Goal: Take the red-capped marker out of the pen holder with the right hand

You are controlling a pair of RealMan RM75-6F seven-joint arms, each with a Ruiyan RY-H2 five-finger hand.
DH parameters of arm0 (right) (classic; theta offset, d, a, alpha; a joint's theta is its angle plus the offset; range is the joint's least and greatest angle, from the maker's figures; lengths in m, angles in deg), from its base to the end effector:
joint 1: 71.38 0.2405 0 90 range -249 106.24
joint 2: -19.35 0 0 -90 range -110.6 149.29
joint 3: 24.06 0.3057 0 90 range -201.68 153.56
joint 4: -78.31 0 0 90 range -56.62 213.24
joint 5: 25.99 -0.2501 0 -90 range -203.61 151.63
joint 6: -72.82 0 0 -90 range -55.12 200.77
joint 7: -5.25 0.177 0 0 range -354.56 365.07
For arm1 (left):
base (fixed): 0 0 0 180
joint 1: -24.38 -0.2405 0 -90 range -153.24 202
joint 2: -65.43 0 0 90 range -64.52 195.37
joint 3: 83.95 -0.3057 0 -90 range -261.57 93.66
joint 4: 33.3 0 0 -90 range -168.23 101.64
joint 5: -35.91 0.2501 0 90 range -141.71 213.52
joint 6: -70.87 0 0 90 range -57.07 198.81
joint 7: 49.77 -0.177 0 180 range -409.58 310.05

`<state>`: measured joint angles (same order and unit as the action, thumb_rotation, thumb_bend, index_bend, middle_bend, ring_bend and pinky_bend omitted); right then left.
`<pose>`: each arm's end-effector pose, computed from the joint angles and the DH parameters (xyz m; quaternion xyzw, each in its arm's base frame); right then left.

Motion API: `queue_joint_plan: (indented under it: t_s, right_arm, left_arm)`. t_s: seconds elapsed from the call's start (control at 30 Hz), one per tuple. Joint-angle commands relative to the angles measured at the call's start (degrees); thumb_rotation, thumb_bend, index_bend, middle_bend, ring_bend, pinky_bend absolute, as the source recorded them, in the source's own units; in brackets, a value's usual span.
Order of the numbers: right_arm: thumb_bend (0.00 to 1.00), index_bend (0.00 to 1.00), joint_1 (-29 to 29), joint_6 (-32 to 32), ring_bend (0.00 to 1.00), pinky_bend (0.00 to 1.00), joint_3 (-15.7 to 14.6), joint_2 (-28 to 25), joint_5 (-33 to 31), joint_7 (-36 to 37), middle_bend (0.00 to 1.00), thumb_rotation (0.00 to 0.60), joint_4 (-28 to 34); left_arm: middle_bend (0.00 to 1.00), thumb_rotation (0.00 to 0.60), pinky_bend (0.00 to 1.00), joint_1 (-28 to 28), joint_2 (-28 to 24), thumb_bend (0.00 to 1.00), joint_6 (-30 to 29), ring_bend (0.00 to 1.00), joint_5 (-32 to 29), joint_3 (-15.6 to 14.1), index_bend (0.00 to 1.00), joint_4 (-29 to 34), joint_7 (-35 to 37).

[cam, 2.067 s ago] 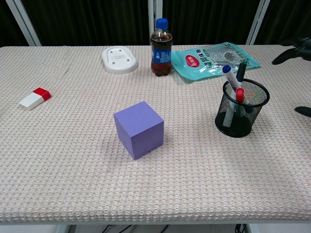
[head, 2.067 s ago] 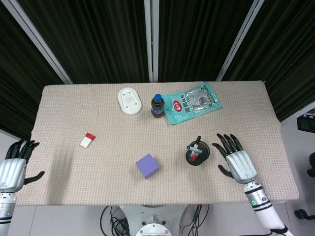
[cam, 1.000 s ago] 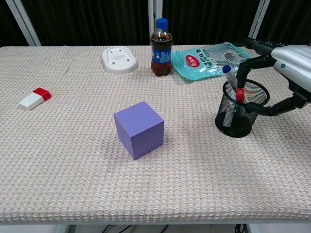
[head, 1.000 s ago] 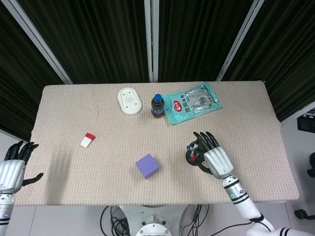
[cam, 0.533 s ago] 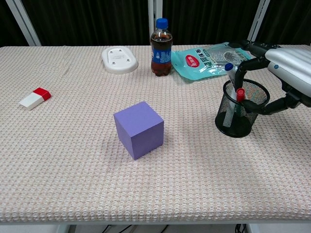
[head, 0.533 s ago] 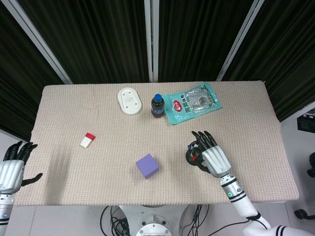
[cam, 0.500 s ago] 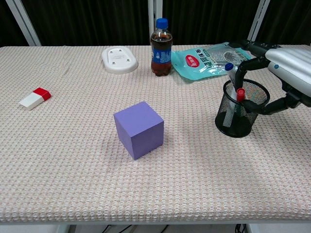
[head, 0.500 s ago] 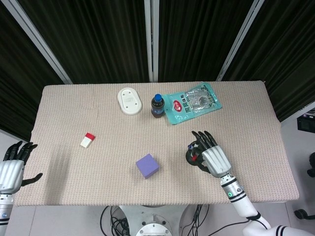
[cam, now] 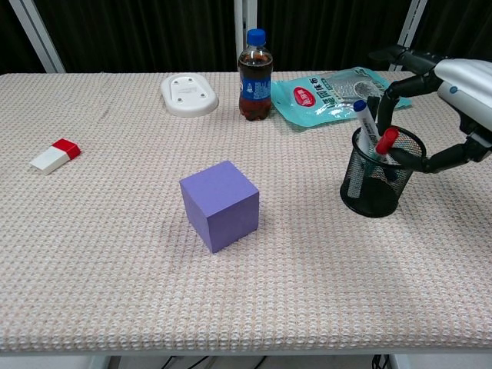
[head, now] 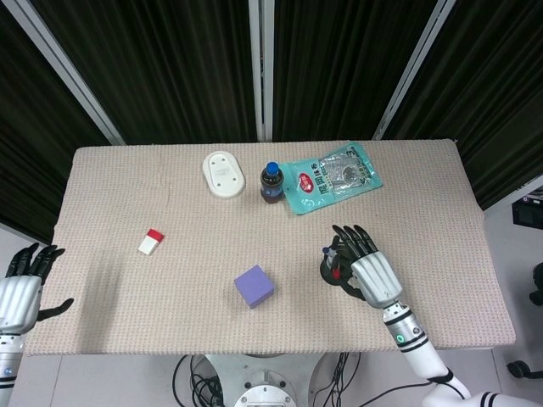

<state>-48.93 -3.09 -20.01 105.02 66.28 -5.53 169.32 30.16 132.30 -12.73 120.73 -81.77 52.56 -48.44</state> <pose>-0.2170 -0.2972 -0.0167 0.6907 -0.3333 0.4910 0.4131 -0.3954 0.2262 0.1343 -0.6024 -0.3857 -0.3677 0.5943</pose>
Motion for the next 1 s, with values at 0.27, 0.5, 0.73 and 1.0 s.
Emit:
queue_joint_plan:
  t_s: [0.27, 0.5, 0.73, 1.0]
  right_arm:
    - [0.32, 0.63, -3.93, -6.43, 0.0, 0.0, -0.29, -10.5, 1.15, 8.73, 0.02, 0.6, 11.35]
    - [0.33, 0.64, -6.9, -11.89, 0.0, 0.0, 2.63, -15.21, -1.42, 11.75, 0.03, 0.6, 11.1]
    - [0.33, 0.64, -7.27, -10.23, 0.0, 0.0, 5.07, -13.41, -8.42, 10.59, 0.03, 0.6, 2.42]
    - [0.33, 0.65, -5.13, -5.0, 0.0, 0.0, 4.06, -5.58, -10.22, 8.87, 0.03, 0.6, -12.01]
  left_arm:
    - [0.11, 0.6, 0.08, 0.14, -0.02, 0.13, -0.02, 0.0, 0.63, -0.2, 0.16, 0.5, -0.12]
    - [0.11, 0.6, 0.08, 0.15, 0.02, 0.13, -0.2, 0.0, 0.9, -0.27, 0.16, 1.09, -0.75]
    - [0.11, 0.6, 0.08, 0.46, 0.26, 0.13, 0.35, 0.0, 0.82, -0.28, 0.16, 1.25, -1.31]
    - [0.11, 0.6, 0.08, 0.69, 0.28, 0.13, 1.09, 0.0, 0.29, -0.3, 0.16, 1.47, -1.99]
